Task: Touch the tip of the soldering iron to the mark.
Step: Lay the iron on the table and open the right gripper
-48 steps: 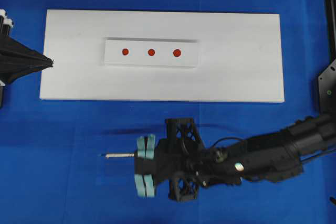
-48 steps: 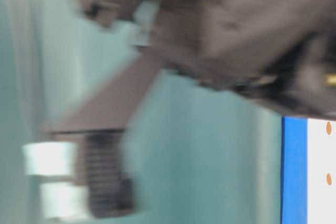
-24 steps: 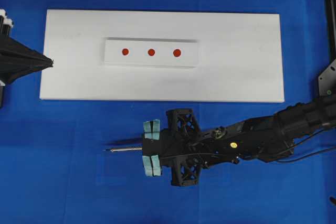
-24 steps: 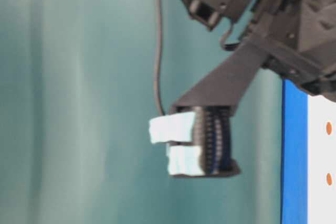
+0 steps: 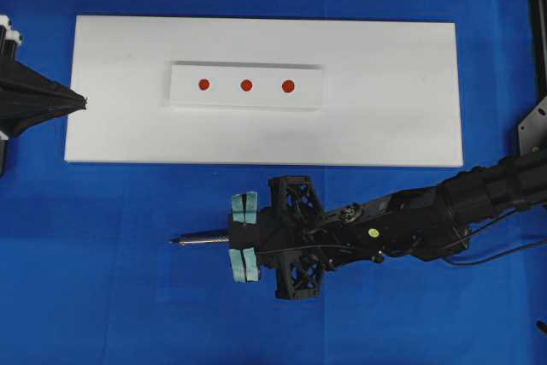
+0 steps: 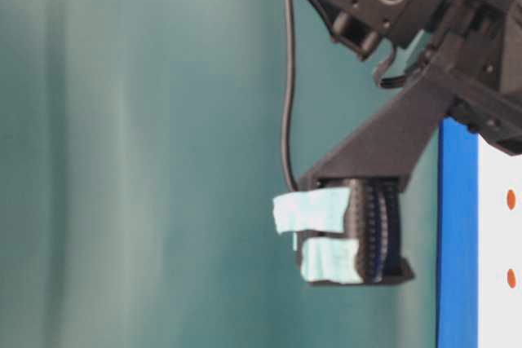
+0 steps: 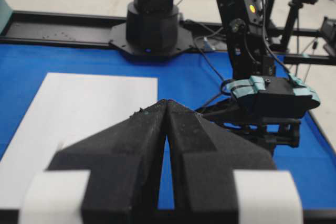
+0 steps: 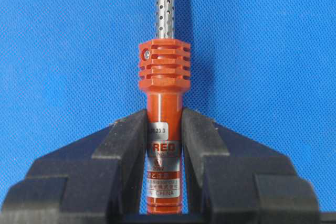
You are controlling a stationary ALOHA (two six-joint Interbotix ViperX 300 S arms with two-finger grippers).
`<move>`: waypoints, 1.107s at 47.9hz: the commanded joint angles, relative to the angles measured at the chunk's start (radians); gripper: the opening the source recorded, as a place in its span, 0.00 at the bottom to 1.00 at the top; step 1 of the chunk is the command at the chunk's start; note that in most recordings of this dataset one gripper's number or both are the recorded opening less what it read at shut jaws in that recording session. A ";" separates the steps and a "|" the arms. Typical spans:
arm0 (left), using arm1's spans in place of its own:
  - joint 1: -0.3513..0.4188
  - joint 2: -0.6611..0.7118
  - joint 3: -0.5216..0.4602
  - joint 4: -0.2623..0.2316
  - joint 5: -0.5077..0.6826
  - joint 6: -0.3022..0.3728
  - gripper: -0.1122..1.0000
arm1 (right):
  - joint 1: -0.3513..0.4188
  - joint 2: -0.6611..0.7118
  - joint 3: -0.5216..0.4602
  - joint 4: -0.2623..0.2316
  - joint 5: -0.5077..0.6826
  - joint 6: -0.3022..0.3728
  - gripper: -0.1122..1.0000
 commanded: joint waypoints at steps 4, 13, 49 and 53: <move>-0.003 0.003 -0.012 0.002 -0.005 -0.002 0.10 | -0.002 -0.020 -0.008 0.003 -0.015 0.003 0.16; -0.003 0.003 -0.012 0.002 -0.005 -0.002 0.10 | -0.002 -0.020 -0.008 0.031 -0.015 0.003 0.16; -0.003 0.003 -0.012 0.002 -0.003 -0.003 0.10 | 0.011 -0.103 -0.074 0.129 0.230 -0.008 0.90; -0.003 0.003 -0.012 0.002 -0.003 -0.002 0.10 | 0.012 -0.149 -0.075 0.127 0.249 -0.009 0.90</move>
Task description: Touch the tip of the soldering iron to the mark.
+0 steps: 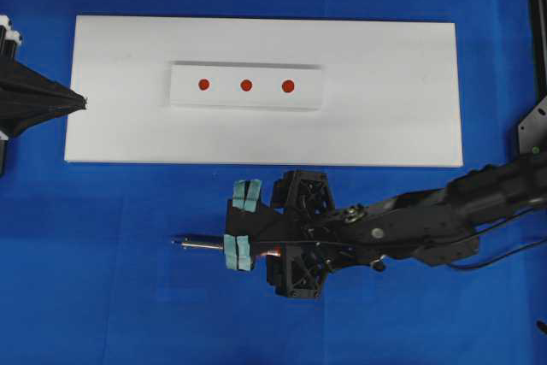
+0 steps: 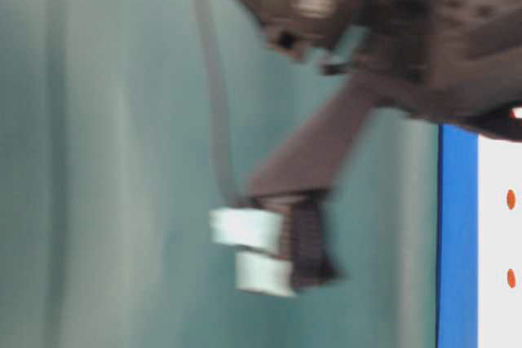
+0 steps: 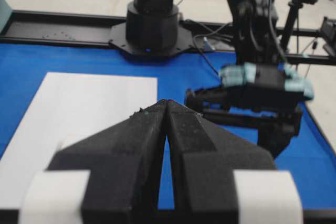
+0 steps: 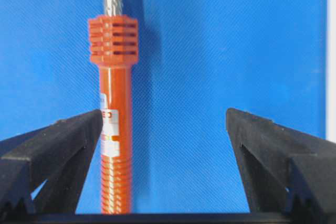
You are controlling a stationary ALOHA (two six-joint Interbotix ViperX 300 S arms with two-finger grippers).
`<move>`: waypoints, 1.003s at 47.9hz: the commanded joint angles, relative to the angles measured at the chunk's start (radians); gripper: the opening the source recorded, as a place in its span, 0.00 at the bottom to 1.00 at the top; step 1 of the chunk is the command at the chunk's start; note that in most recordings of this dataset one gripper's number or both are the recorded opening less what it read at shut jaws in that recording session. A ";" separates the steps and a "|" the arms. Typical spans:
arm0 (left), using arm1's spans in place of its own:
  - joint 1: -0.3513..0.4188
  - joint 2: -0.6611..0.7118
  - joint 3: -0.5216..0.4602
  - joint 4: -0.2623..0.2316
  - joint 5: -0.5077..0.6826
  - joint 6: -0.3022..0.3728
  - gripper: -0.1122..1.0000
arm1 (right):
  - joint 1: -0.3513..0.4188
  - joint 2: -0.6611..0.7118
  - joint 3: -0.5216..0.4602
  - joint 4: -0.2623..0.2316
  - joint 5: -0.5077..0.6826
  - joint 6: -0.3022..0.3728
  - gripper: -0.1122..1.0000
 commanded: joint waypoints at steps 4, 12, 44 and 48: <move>-0.003 0.003 -0.012 0.003 -0.005 0.000 0.10 | 0.006 -0.138 -0.023 -0.009 0.049 -0.003 0.90; -0.003 0.003 -0.012 0.003 -0.005 -0.002 0.10 | 0.020 -0.242 -0.038 -0.028 0.161 -0.003 0.89; -0.003 0.003 -0.012 0.003 -0.006 0.000 0.10 | -0.048 -0.324 -0.048 -0.106 0.290 -0.063 0.89; -0.003 0.003 -0.012 0.003 -0.006 0.000 0.10 | -0.098 -0.325 -0.048 -0.104 0.290 -0.103 0.89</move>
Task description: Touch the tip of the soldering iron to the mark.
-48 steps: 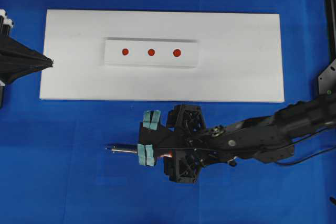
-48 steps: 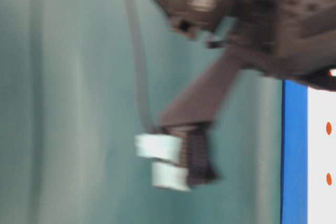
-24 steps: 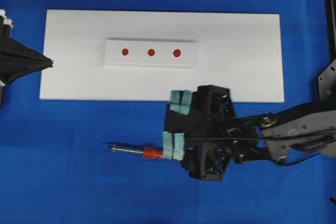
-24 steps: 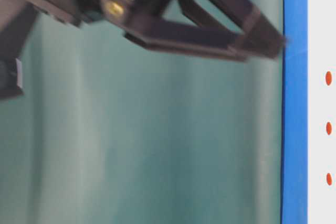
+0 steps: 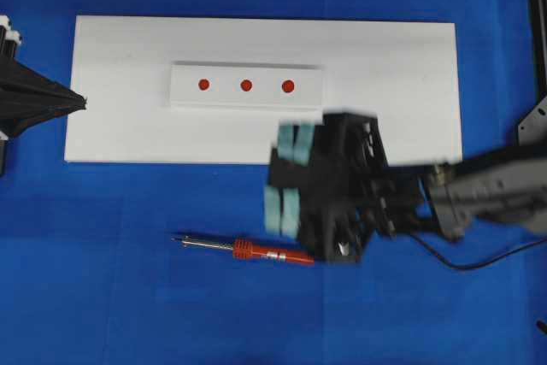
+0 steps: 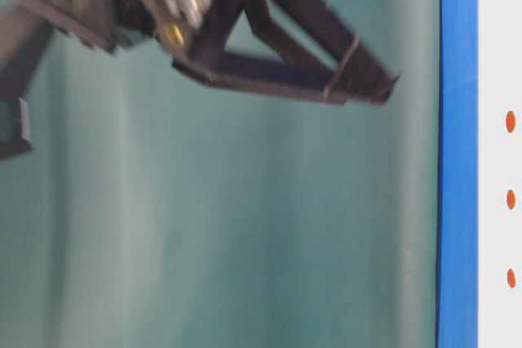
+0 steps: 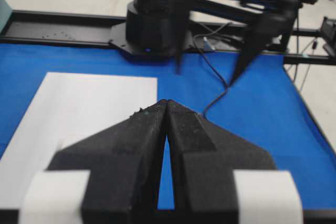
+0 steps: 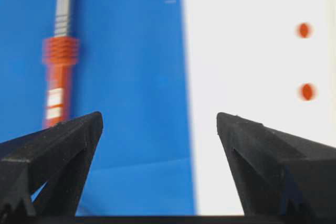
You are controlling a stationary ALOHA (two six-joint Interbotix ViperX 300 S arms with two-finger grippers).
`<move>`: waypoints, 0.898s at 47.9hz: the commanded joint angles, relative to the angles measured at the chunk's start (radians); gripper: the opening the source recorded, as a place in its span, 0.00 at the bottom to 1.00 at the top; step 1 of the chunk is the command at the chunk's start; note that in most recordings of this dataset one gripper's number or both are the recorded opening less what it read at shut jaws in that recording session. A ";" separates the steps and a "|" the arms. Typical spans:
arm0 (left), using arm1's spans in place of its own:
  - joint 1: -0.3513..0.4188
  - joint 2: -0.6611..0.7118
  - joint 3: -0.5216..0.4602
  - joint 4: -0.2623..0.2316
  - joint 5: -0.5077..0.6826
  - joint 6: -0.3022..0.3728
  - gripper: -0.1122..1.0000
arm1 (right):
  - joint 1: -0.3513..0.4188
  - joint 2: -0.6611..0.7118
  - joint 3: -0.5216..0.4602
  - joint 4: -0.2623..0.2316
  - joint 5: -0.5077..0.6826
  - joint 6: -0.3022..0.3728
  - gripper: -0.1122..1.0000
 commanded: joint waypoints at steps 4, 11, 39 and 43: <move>-0.003 0.005 -0.012 0.003 -0.006 0.000 0.10 | -0.098 -0.029 -0.020 -0.002 -0.002 -0.066 0.89; -0.003 0.005 -0.012 0.003 -0.006 0.000 0.10 | -0.192 -0.029 -0.021 0.002 -0.012 -0.110 0.89; -0.003 0.005 -0.011 0.003 0.002 -0.015 0.10 | -0.264 -0.169 0.060 -0.002 -0.037 -0.126 0.85; -0.003 0.005 -0.012 0.003 0.003 -0.017 0.10 | -0.264 -0.241 0.101 -0.002 -0.046 -0.126 0.85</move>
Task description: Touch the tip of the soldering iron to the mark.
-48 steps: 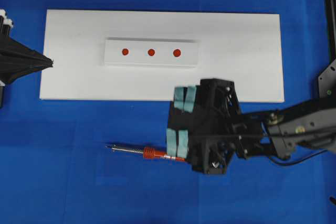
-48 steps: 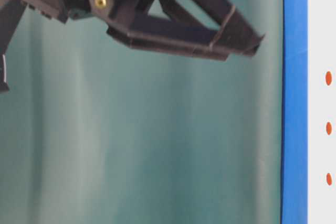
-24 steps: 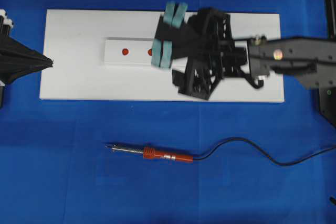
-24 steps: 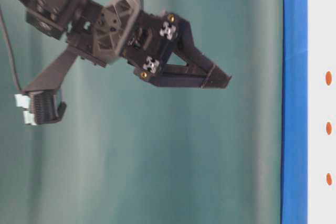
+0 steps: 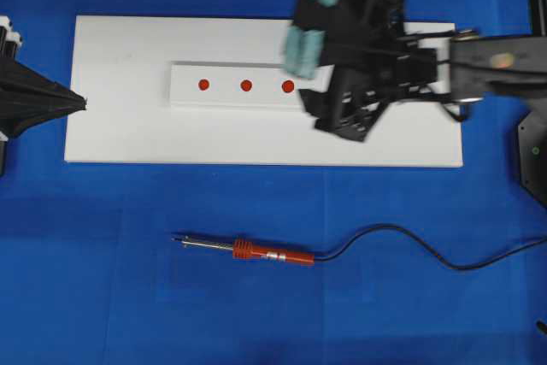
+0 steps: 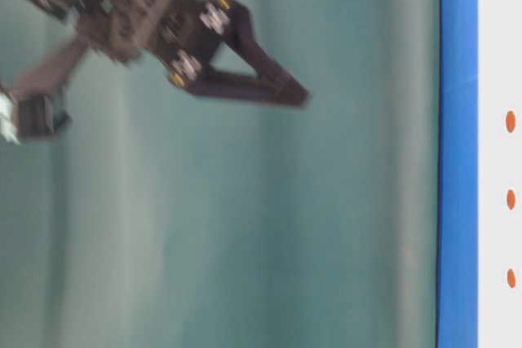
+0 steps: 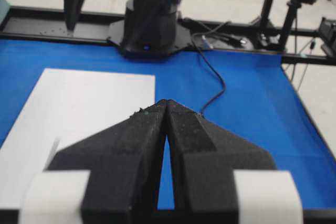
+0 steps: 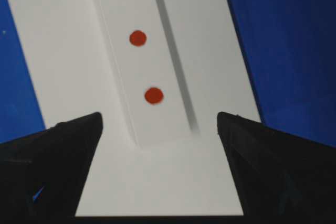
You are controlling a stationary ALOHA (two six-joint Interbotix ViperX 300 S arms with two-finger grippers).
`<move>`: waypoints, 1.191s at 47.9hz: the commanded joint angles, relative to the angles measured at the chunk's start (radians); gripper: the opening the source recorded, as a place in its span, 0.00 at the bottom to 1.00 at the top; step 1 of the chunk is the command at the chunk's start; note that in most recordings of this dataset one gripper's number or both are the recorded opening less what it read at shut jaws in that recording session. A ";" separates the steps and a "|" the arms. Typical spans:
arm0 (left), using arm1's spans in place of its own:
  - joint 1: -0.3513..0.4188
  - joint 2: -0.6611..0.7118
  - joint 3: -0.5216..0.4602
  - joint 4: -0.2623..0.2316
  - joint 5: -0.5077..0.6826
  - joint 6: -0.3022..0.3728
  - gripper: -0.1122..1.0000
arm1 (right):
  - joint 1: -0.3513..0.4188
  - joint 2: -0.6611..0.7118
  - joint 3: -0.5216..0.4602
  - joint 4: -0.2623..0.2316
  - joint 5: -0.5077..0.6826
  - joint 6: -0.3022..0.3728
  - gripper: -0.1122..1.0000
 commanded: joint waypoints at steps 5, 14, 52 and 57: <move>-0.003 0.003 -0.011 0.002 -0.003 -0.002 0.10 | 0.005 -0.172 0.064 -0.005 -0.035 -0.002 0.85; -0.003 0.003 -0.012 0.002 -0.003 -0.002 0.10 | 0.008 -0.331 0.179 -0.005 -0.103 0.000 0.85; -0.003 0.003 -0.011 0.002 -0.005 -0.003 0.10 | -0.003 -0.767 0.618 -0.009 -0.287 0.005 0.85; -0.003 0.003 -0.011 0.002 -0.006 -0.002 0.10 | -0.012 -0.790 0.653 -0.009 -0.321 0.009 0.84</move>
